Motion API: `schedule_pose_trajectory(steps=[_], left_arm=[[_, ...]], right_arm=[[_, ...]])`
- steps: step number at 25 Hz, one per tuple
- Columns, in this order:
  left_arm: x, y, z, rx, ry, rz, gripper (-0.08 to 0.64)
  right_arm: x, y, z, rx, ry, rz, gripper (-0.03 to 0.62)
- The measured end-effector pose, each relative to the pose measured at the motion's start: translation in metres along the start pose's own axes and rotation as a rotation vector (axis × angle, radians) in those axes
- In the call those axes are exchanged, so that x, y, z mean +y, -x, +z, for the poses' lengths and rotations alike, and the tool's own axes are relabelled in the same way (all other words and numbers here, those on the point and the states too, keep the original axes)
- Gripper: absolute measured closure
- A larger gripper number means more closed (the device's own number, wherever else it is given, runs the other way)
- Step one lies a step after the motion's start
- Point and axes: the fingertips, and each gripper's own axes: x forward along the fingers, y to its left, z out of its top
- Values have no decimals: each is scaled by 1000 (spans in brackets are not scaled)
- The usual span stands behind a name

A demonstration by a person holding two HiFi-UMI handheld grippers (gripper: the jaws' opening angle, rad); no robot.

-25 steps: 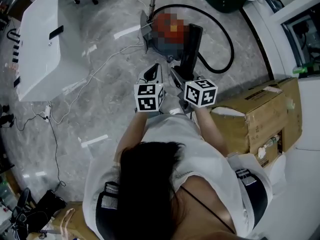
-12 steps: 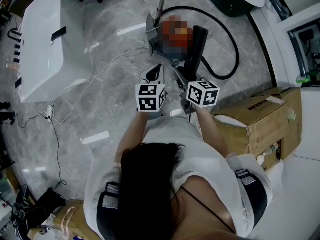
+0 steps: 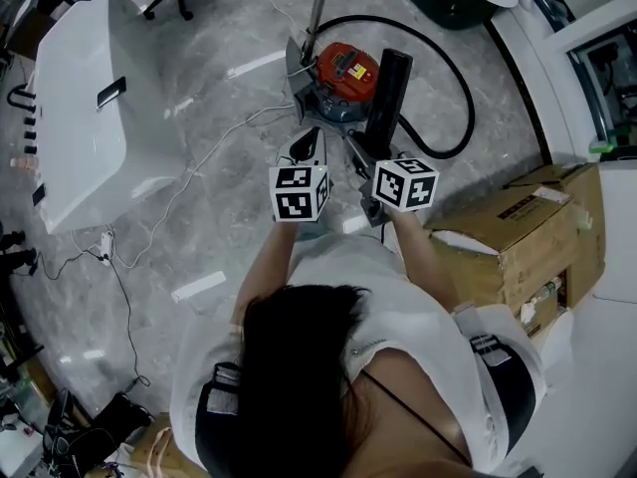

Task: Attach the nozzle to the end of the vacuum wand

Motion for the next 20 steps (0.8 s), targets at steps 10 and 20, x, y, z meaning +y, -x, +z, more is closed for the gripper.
schedule_pose_trajectory(steps=[10, 20], left_arm=[[30, -25, 17, 36, -52, -36, 557], [62, -52, 35, 62, -98, -79, 557]], right_arm=[[-5, -36, 23, -19, -46, -36, 515], [0, -71, 45, -46, -57, -59, 515]])
